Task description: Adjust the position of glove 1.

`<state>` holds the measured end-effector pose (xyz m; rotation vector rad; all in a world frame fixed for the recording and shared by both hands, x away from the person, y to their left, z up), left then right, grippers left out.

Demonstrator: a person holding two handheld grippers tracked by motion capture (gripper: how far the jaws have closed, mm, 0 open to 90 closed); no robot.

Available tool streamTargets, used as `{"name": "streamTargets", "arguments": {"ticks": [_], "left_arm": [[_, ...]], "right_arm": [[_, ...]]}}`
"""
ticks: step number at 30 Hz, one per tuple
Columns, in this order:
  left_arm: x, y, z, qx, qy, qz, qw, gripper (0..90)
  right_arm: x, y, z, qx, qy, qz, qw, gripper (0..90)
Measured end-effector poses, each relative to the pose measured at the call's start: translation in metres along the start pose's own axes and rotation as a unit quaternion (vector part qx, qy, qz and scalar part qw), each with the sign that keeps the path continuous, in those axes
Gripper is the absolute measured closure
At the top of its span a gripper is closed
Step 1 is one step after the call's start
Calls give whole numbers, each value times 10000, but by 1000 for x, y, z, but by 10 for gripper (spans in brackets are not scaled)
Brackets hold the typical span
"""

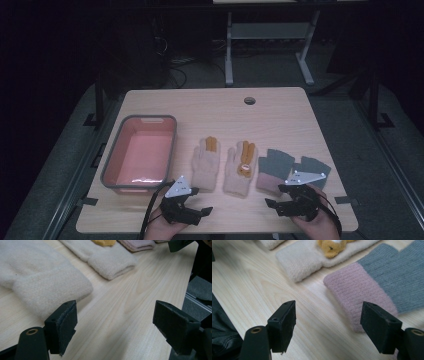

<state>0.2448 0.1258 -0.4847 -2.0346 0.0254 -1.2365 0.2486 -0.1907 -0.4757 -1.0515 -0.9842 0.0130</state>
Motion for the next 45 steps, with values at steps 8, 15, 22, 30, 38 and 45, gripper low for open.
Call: {"name": "streamTargets", "arguments": {"ticks": [8, 15, 22, 30, 38, 45], "left_arm": [[1, -3, 4, -60, -145, -106, 9998, 196], [1, -5, 3, -2, -104, -147, 9998, 196], [3, -9, 6, 11, -133, -215, 9997, 194], [4, -11, 8, 36, -158, -270, 9995, 194], [5, -11, 7, 49, -102, -295, 9995, 194], [4, -13, 8, 99, -126, -308, 9994, 195]], "right_arm": [[2, 5, -2, 14, 14, 71, 10000, 284], [11, 3, 3, 61, -6, 37, 10000, 284], [27, 1, 2, 55, -122, 95, 9999, 284], [61, -1, 4, 80, -424, 186, 9989, 284], [88, 4, 6, 104, -677, 327, 9971, 284], [113, 22, 5, 231, -822, 736, 9936, 325]]}}
Point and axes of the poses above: each handheld gripper's, and its own axes: y roughly forward along the jaws, x roughly out of its top, z roughly to its left, the point moved 4 cm from there along y, roughly forward along the jaws, and after that the axes turned 4 degrees about -y, right-handed, at the moved point
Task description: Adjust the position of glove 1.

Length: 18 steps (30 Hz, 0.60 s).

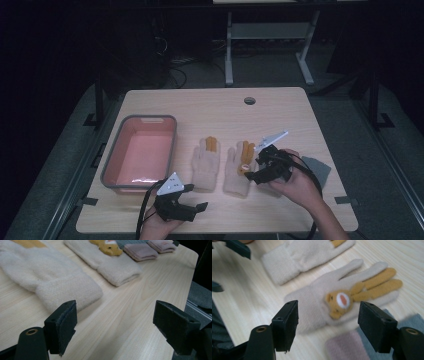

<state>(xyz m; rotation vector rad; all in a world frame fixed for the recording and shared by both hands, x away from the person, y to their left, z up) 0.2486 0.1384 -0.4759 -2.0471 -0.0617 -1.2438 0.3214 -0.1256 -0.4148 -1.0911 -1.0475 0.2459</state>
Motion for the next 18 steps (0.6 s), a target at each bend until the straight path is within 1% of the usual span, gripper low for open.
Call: {"name": "streamTargets", "arguments": {"ticks": [1, 3, 4, 5, 7, 8, 9, 11, 12, 13, 14, 15, 17, 18], "left_arm": [[0, -1, 0, 6, 54, 9, 10000, 195], [0, 0, -1, -19, 5, 6, 10000, 195], [0, 0, -1, -19, 5, 6, 10000, 195], [0, 0, -1, -34, 3, 10, 10000, 195], [0, 1, -1, -43, 3, 19, 10000, 195], [1, 1, -1, -49, 24, 30, 10000, 195], [1, 1, -1, -49, 24, 30, 10000, 195], [0, 1, -1, -53, 40, 56, 10000, 195], [0, 1, -1, -53, 40, 56, 10000, 195], [0, 1, -1, -69, 7, 44, 10000, 195], [0, 1, -1, -69, 7, 44, 10000, 195], [0, 1, -1, -81, -6, 39, 10000, 195], [0, 1, -1, -78, 8, 37, 10000, 195], [0, 1, -1, -78, 8, 37, 10000, 195]], "right_arm": [[2, 4, -2, 15, 1, 72, 10000, 325], [9, 14, -5, 28, 30, 201, 9998, 324], [10, 18, -6, 49, 58, 236, 9997, 324], [10, 18, -6, 49, 58, 236, 9997, 324], [13, 25, -9, 44, 59, 329, 9994, 325], [15, 32, -11, 62, 70, 400, 9992, 325], [15, 32, -11, 62, 70, 400, 9992, 325], [19, 40, -12, 96, 75, 521, 9986, 338], [19, 40, -12, 96, 75, 521, 9986, 338], [20, 45, -14, 74, 71, 606, 9981, 350], [20, 45, -14, 74, 71, 606, 9981, 350], [20, 51, -15, 48, 94, 714, 9974, 364], [19, 58, -17, -10, 105, 842, 9964, 386], [19, 58, -17, -10, 105, 842, 9964, 386]]}}
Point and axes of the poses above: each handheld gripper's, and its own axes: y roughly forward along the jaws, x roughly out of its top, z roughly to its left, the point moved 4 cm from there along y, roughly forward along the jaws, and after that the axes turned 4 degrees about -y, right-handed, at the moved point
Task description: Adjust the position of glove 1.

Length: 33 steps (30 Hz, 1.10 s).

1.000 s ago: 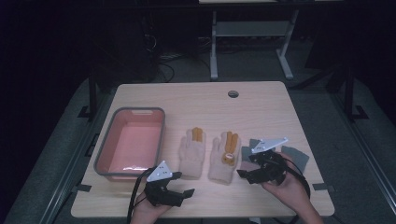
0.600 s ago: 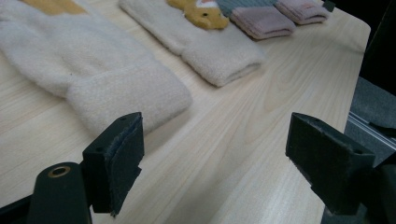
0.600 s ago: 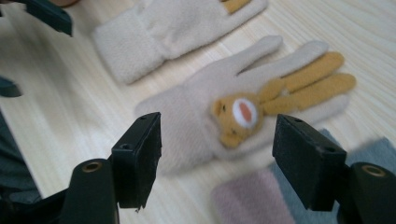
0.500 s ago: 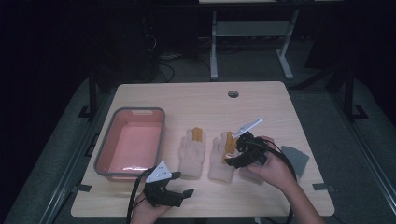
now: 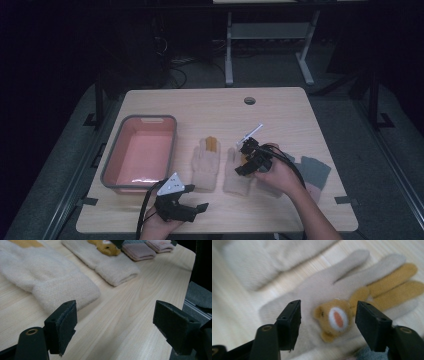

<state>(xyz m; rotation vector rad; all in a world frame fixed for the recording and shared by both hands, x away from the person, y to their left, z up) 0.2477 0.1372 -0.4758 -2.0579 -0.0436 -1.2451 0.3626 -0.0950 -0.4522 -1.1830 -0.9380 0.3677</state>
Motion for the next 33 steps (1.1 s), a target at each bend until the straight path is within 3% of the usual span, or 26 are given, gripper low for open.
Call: {"name": "streamTargets", "arguments": {"ticks": [2, 3, 7, 13, 21, 33], "left_arm": [[0, -1, 0, -13, 7, -2, 10000, 195], [1, -1, 0, -26, -1, -18, 10000, 195], [1, 0, 0, -35, -26, -32, 10000, 195], [0, 0, -1, -13, -5, -42, 10000, 196], [2, -2, -1, 56, 1, -132, 9999, 196], [2, -3, 0, 139, -42, -180, 9997, 197]], "right_arm": [[-1, 8, -1, -41, 10, 162, 9999, 415], [-4, 18, -2, -42, 54, 389, 9992, 471], [-7, 24, -1, -265, -68, 479, 9985, 538], [-6, 26, 4, -585, -281, 590, 9961, 554], [-6, 26, 4, -560, -263, 575, 9964, 558], [-6, 20, -1, -269, -201, 460, 9984, 591]]}}
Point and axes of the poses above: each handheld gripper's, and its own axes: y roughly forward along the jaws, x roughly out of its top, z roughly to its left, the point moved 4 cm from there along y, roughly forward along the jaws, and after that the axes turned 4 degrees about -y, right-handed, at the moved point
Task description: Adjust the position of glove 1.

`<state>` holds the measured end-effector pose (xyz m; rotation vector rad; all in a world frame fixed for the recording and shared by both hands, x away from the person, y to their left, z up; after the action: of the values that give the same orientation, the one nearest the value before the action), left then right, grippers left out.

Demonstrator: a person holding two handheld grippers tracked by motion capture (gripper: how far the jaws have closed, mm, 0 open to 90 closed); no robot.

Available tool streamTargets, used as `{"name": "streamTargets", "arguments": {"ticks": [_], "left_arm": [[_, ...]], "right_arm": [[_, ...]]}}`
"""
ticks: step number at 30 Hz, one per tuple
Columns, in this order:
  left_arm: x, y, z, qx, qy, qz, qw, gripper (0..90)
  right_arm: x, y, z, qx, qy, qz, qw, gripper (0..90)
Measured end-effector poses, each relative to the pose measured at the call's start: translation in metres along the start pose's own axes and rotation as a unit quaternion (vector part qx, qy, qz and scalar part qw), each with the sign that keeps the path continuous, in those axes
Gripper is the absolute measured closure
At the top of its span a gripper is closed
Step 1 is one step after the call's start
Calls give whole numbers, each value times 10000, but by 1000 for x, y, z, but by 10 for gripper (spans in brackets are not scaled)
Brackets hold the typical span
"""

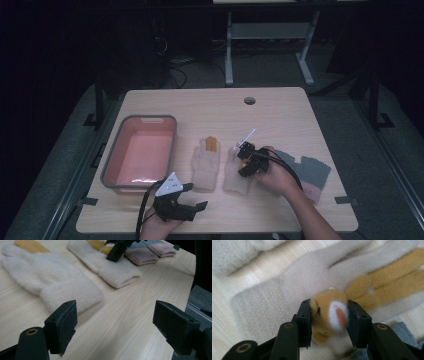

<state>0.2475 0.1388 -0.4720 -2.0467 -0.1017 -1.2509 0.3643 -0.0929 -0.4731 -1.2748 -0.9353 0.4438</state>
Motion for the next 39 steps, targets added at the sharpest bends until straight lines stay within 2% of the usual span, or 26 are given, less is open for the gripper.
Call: {"name": "streamTargets", "arguments": {"ticks": [6, 8, 17, 22, 28, 34, 39], "left_arm": [[0, 0, 3, 27, -26, 18, 10000, 197], [0, 0, 3, 34, -48, 7, 10000, 197], [0, -1, 4, 35, -85, -34, 10000, 197], [1, -2, 5, 47, -74, -21, 10000, 196], [2, -5, 6, 45, -103, -76, 9999, 197], [3, -6, 7, 50, -102, -131, 9998, 197], [3, -9, 7, 43, -115, -139, 9998, 197]], "right_arm": [[2, -10, 3, 6, -99, -76, 9999, 595], [6, -18, 4, -23, -204, -126, 9997, 595], [14, -39, 7, -84, -331, -314, 9989, 595], [24, -54, 10, -142, -464, -432, 9979, 595], [36, -64, 14, -101, -548, -549, 9969, 595], [57, -70, 28, -47, -776, -657, 9948, 594], [78, -62, 43, 100, -1005, -641, 9928, 593]]}}
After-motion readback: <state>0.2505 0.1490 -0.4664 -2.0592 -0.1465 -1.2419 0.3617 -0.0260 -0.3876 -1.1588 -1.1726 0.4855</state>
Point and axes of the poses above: each handheld gripper's, and its own axes: y roughly forward along the jaws, x roughly out of its top, z roughly to its left, the point moved 4 cm from there along y, roughly forward along the jaws, and after that the axes turned 4 degrees about -y, right-handed, at the moved point
